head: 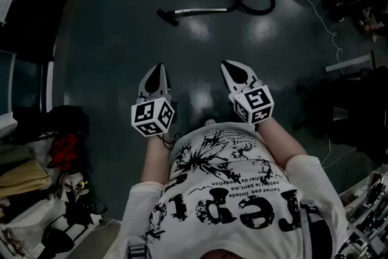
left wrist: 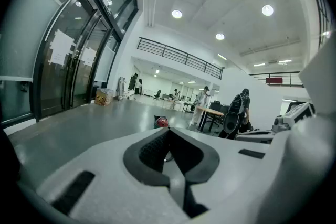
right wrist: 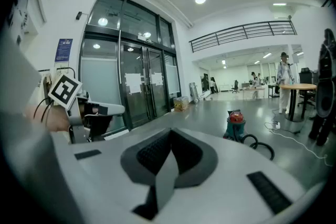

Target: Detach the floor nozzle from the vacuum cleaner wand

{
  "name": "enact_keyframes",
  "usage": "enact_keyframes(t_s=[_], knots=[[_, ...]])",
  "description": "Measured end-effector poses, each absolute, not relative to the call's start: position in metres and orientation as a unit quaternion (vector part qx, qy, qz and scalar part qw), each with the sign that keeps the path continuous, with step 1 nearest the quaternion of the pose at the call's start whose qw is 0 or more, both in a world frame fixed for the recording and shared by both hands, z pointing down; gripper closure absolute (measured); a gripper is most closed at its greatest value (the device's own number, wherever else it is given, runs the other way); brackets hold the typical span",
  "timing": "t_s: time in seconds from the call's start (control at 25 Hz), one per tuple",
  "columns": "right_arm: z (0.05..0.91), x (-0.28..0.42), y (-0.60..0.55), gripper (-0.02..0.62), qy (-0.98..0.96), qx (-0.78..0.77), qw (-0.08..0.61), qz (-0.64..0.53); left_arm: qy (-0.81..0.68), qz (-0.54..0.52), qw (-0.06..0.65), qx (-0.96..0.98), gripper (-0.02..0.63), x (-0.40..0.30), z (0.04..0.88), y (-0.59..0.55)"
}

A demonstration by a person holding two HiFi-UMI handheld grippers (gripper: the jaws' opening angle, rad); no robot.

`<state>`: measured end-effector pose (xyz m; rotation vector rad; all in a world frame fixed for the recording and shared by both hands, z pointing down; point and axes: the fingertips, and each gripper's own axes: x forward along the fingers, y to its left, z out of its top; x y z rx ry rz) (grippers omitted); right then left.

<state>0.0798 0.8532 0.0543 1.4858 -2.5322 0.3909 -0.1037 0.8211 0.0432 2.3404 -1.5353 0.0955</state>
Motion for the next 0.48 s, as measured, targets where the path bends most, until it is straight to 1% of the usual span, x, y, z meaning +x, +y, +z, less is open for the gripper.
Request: enact_keyframes(t_s=[0.32,0.48], knots=[[0.067,0.088,0.808,0.592,-0.849,0.500,0.094,0.139,-0.539,0.045,0.192,0.819,0.603,-0.100,0.068,0.777],[0.082,0.100,0.761,0.592,-0.857,0.483,0.102,0.146,-0.548,0.059,0.207,0.809,0.603,-0.089,0.087,0.735]])
